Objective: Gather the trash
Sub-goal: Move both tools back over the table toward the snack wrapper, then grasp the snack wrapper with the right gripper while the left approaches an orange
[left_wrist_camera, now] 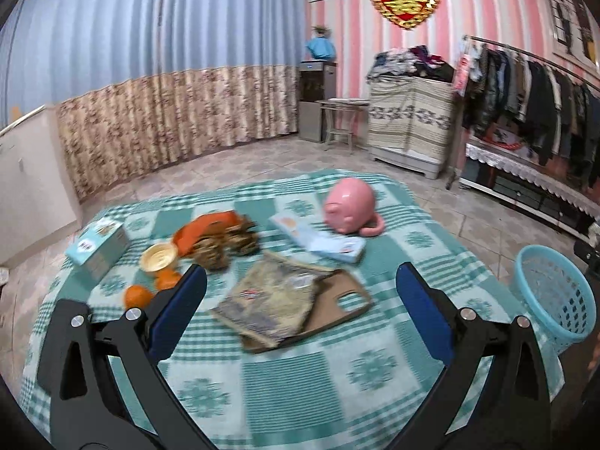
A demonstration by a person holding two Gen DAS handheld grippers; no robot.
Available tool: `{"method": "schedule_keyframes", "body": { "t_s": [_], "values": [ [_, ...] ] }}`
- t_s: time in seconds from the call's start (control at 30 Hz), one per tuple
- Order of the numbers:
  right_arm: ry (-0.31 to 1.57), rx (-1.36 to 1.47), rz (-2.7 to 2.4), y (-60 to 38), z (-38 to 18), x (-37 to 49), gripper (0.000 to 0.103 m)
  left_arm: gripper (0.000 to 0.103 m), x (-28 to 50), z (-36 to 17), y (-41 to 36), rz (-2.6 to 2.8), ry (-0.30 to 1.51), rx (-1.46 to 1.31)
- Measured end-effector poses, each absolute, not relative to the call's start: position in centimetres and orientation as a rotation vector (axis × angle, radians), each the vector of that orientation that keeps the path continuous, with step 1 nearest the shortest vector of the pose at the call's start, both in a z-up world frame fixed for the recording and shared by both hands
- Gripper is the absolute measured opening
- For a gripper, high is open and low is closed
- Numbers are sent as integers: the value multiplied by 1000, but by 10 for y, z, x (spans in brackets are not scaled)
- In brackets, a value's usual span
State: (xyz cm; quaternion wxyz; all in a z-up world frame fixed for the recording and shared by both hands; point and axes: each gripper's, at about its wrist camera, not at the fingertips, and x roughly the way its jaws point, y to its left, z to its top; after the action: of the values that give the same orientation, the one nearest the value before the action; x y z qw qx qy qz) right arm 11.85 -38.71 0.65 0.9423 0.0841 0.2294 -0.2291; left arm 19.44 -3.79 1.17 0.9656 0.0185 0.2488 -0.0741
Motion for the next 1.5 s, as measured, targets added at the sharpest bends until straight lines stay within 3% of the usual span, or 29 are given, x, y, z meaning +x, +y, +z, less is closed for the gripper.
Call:
{"method": "schedule_keyframes", "body": {
  "t_s": [0.63, 1.1, 1.3, 1.37, 1.4, 1.47, 1.5],
  "values": [
    [549, 66, -168, -251, -28, 193, 98, 98, 205, -19, 96, 119, 555, 21],
    [756, 101, 86, -137, -73, 279, 97, 98, 212, -48, 157, 217, 611, -10],
    [833, 87, 97, -115, -87, 305, 69, 98, 228, -56, 163, 217, 637, -20],
    [828, 61, 108, -110, -87, 307, 49, 98, 235, -58, 161, 207, 644, -23],
    [832, 52, 129, -107, -87, 309, 29, 98, 239, -59, 161, 193, 654, -33],
    [821, 14, 131, -103, -86, 306, 22, 98, 247, -62, 159, 181, 673, -40],
    [813, -3, 134, -102, -86, 305, 14, 98, 250, -62, 157, 180, 677, -38]
  ]
}}
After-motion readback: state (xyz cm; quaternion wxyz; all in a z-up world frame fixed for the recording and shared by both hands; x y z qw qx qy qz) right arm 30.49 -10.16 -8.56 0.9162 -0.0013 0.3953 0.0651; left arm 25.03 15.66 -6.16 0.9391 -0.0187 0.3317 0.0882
